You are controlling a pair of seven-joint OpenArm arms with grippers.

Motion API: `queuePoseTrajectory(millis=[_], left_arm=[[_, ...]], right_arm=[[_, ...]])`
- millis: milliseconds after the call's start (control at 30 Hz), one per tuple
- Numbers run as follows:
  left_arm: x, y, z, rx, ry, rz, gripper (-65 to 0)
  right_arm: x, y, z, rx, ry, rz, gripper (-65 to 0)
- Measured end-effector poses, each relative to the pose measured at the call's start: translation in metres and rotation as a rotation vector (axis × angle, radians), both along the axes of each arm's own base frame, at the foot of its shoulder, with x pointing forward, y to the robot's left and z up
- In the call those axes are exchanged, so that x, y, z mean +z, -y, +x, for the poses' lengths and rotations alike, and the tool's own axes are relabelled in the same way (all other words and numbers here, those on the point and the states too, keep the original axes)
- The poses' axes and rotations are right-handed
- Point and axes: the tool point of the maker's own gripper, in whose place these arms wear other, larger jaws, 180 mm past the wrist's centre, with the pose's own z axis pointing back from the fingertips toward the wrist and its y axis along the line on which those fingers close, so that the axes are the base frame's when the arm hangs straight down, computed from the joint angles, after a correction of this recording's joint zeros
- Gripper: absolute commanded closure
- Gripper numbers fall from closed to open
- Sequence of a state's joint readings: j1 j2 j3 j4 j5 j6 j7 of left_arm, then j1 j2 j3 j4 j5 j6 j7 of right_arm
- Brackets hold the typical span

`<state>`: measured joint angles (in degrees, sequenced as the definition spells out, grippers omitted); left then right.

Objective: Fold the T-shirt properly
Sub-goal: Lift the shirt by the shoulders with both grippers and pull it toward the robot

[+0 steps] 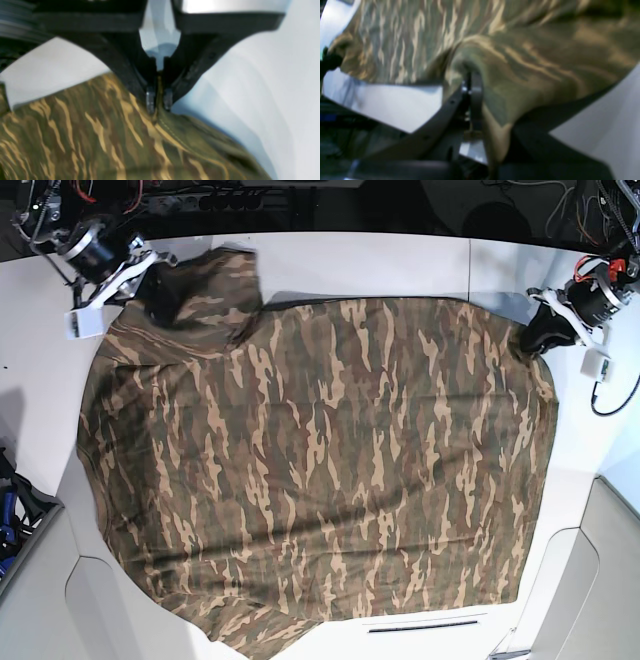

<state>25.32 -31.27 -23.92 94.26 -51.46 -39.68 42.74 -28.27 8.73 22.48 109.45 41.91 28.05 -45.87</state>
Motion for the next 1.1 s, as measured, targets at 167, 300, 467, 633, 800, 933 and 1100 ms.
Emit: queuePoseTrajectory(millis=[167, 300, 467, 633, 800, 933, 1100], left_arm=[[0.022, -0.006, 0.028, 0.017, 0.091, 0.002, 0.0], [0.028, -0.006, 0.037, 0.018, 0.117, 0.007, 0.0], [0.043, -0.016, 0.058, 0.047, 0.208, 0.063, 0.0], [0.053, -0.023, 0.072, 0.078, 0.255, 0.083, 0.0], [0.048, -0.034, 0.082, 0.118, 0.256, 0.077, 0.0], [0.050, -0.046, 0.098, 0.167, 0.279, 0.046, 0.0], [0.046, -0.052, 0.113, 0.196, 0.275, 0.014, 0.0]], right_arm=[[0.017, 0.014, 0.028, -0.033, 0.078, -0.023, 0.0], [0.032, 0.013, 0.051, -0.024, 0.141, -0.025, 0.0], [0.047, 0.018, 0.078, -0.017, 0.207, -0.074, 0.0], [0.058, 0.022, 0.106, -0.030, 0.258, -0.077, 0.0], [0.043, 0.031, 0.135, -0.058, 0.224, -0.048, 0.0], [0.039, 0.034, 0.161, -0.044, 0.228, -0.017, 0.0], [0.031, 0.040, 0.188, -0.067, 0.193, 0.030, 0.0]])
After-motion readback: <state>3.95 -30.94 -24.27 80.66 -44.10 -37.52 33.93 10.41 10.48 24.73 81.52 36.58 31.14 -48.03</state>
